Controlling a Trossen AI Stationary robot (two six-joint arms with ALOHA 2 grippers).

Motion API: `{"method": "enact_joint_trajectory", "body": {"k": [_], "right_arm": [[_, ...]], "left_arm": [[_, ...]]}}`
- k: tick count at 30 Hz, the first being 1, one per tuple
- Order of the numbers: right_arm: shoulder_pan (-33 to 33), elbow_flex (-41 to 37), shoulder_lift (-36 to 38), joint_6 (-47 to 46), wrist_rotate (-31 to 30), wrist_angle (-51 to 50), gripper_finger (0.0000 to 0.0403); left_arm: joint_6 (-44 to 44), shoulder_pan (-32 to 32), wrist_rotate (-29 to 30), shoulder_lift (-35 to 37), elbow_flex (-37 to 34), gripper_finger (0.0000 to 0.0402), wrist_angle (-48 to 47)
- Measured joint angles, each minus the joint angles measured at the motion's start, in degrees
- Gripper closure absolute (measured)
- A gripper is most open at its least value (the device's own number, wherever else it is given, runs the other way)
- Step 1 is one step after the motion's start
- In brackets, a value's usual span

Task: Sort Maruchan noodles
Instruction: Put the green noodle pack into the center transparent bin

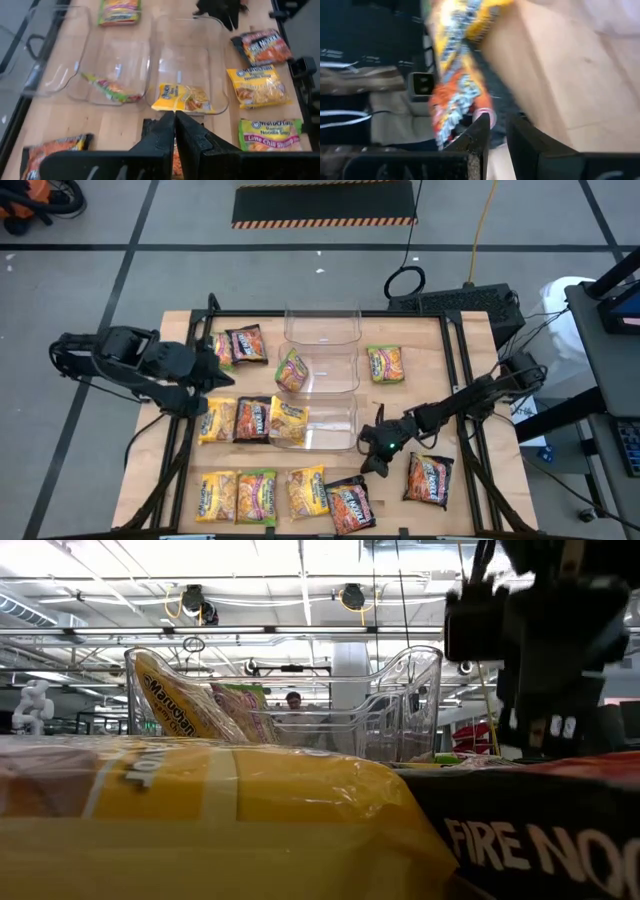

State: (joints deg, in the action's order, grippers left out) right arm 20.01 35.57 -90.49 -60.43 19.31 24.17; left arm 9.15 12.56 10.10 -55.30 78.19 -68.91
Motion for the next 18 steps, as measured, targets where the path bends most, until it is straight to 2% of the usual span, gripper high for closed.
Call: {"method": "enact_joint_trajectory", "body": {"k": [10, 13, 18], "right_arm": [[-2.01, 0.00, 14.98, 10.21, -0.59, -1.19, 0.0349], [-2.40, 0.04, 21.49, 15.84, -4.10, -2.72, 0.0349], [-2.40, 0.04, 32.75, 23.31, -9.47, -9.18, 0.0349]], "left_arm": [[-15.01, 0.02, -2.77, -8.80, 0.00, 0.0380, 2.31], [-15.33, 0.32, -3.14, -11.86, 0.00, 0.0380, 3.14], [-10.80, 0.76, -4.68, -16.25, 0.00, 0.0380, 7.66]]}}
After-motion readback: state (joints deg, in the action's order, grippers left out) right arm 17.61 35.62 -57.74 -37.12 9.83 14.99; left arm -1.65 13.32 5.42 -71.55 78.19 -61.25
